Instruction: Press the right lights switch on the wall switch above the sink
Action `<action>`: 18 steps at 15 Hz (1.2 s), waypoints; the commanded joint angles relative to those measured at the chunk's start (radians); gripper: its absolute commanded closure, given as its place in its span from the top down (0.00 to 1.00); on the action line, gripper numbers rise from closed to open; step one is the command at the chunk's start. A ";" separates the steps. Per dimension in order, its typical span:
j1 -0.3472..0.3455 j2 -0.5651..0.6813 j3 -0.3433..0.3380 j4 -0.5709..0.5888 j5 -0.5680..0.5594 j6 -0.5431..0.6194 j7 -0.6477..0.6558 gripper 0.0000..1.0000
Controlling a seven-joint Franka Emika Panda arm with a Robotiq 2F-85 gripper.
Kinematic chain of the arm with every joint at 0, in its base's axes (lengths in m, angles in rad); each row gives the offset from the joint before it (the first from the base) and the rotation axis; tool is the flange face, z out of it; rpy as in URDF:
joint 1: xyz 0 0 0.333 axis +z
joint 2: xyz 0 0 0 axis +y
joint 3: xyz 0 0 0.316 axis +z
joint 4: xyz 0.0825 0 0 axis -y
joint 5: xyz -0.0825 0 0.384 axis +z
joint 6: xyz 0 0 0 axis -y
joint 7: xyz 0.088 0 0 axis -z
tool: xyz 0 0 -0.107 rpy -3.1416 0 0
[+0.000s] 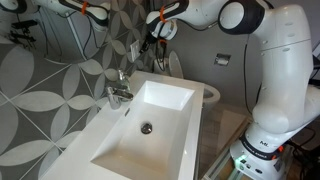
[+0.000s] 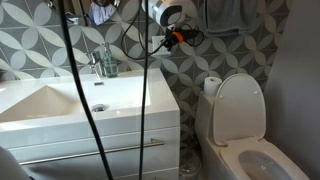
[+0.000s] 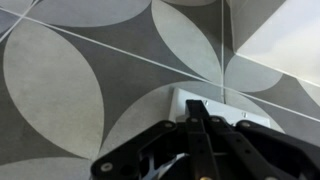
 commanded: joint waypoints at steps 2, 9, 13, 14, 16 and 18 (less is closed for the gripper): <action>-0.028 0.047 0.040 0.053 0.060 0.017 -0.055 0.00; 0.095 -0.119 -0.100 -0.102 -0.104 -0.089 0.266 0.33; 0.208 -0.241 -0.195 -0.212 -0.303 -0.153 0.552 0.60; 0.233 -0.284 -0.214 -0.250 -0.358 -0.169 0.628 0.68; 0.270 -0.363 -0.241 -0.308 -0.464 -0.230 0.776 0.82; 0.293 -0.443 -0.243 -0.356 -0.539 -0.305 0.916 0.95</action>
